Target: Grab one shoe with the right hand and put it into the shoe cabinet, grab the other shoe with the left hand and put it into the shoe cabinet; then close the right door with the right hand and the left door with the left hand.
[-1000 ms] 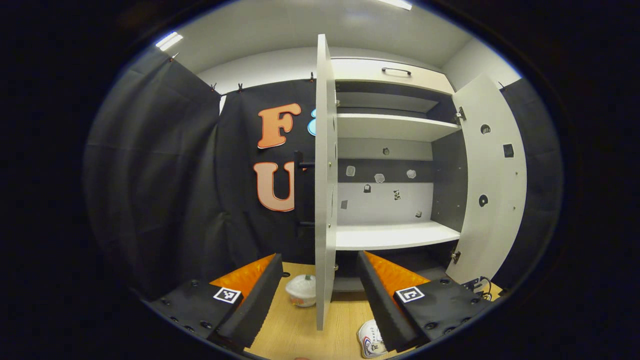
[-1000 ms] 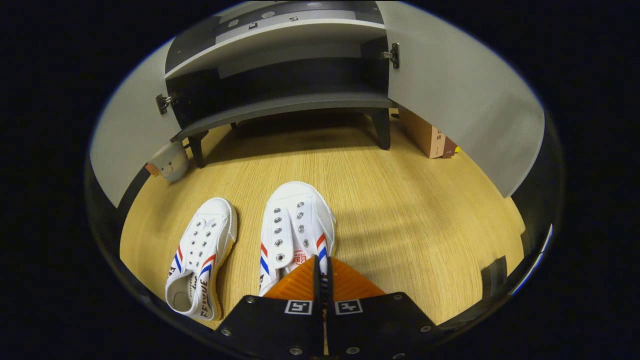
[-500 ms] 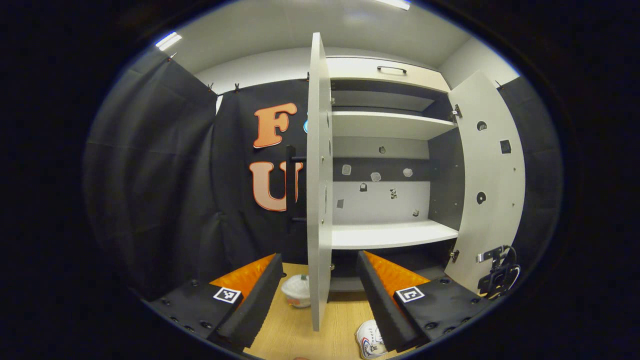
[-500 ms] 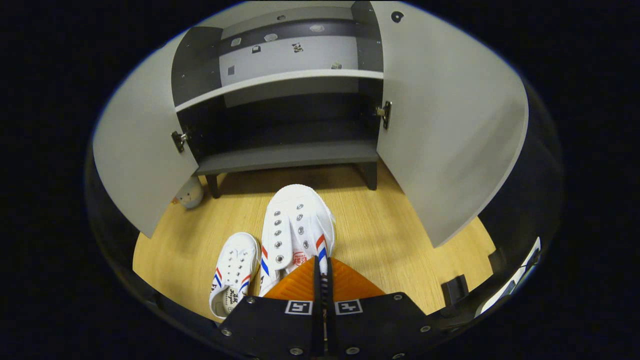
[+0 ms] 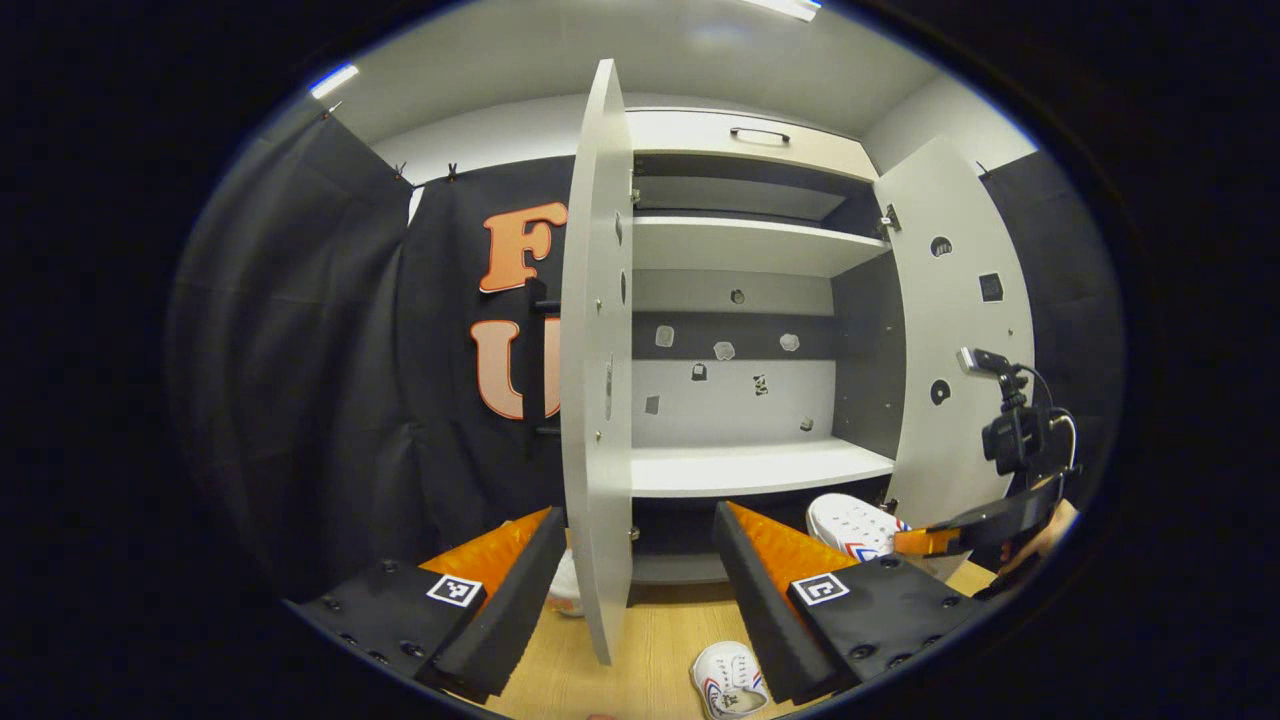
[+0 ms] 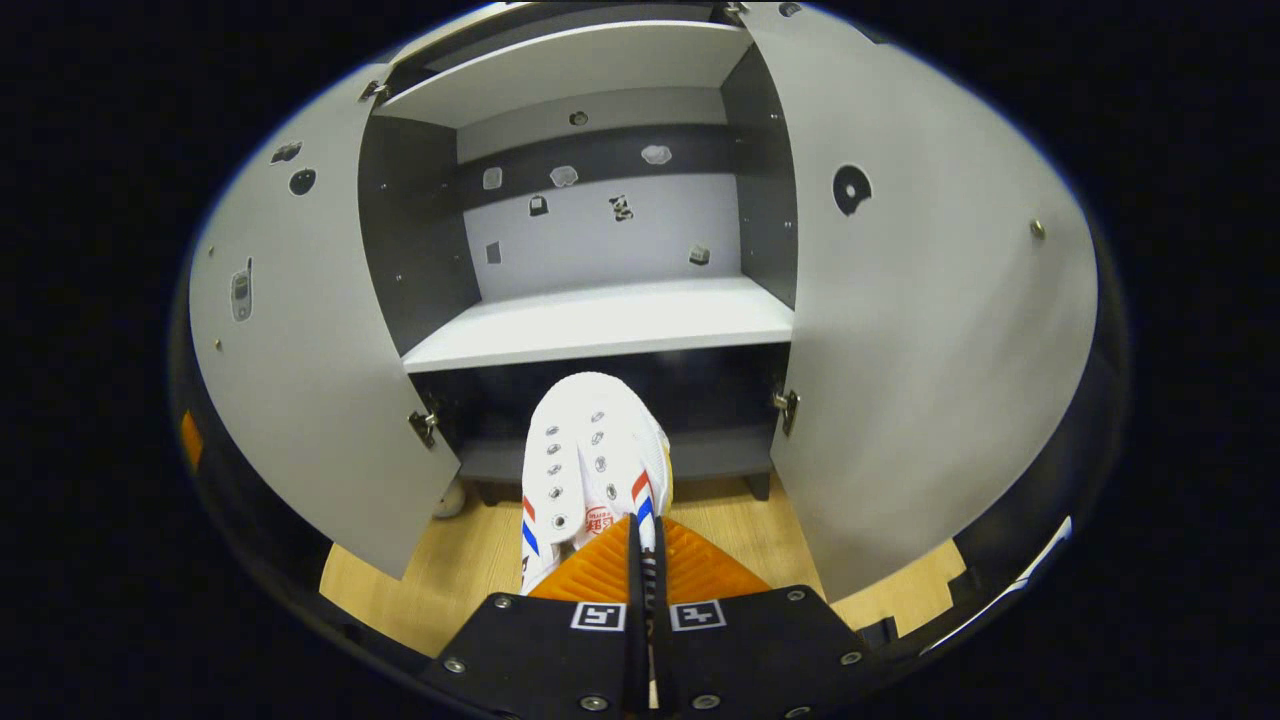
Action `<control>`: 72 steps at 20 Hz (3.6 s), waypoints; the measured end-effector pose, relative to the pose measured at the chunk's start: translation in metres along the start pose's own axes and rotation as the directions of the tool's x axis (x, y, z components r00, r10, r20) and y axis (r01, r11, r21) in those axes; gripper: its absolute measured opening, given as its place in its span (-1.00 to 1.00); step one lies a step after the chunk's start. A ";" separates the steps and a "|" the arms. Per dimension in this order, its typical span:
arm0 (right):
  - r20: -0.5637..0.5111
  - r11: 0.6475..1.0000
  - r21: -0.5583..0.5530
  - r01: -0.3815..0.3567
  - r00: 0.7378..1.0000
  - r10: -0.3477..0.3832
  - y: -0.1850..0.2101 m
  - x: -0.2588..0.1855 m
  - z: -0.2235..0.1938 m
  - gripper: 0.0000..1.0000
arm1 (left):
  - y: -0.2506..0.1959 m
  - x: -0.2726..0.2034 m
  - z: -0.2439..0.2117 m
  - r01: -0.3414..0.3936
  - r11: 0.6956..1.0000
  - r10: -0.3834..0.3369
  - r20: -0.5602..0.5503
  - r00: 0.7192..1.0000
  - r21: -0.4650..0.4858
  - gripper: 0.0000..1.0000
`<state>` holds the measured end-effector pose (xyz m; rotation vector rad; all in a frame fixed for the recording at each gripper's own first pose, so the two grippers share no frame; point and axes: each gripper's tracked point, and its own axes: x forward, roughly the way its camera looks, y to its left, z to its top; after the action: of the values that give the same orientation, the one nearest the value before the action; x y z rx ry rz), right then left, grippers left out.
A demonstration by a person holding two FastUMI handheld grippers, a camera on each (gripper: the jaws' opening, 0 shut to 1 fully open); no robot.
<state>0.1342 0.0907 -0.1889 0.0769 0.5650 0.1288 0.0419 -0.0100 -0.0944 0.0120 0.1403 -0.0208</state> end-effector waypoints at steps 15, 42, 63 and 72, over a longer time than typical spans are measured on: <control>0.088 1.000 0.012 0.004 0.996 -0.005 0.013 0.109 0.184 -0.97 | 0.005 0.005 -0.014 -0.020 1.000 0.020 -0.017 1.000 -0.001 0.93; 0.222 0.999 0.043 0.007 0.975 -0.016 0.001 0.107 0.210 -0.26 | 0.010 0.001 -0.013 -0.050 0.999 0.050 -0.028 0.998 -0.008 0.89; 0.430 0.998 -0.063 0.028 0.903 0.002 -0.031 -0.099 0.118 0.85 | -0.040 0.004 -0.203 0.034 0.998 -0.051 -0.361 0.931 -0.055 0.94; 0.415 0.997 -0.046 0.058 0.909 -0.033 -0.054 -0.114 0.088 0.85 | -0.067 0.010 -0.337 0.079 0.995 -0.095 -0.606 0.790 -0.053 0.99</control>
<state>0.0918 0.0176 -0.0600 0.0326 0.1369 0.0793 0.0029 -0.0726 -0.4296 -0.0137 0.7948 -0.1090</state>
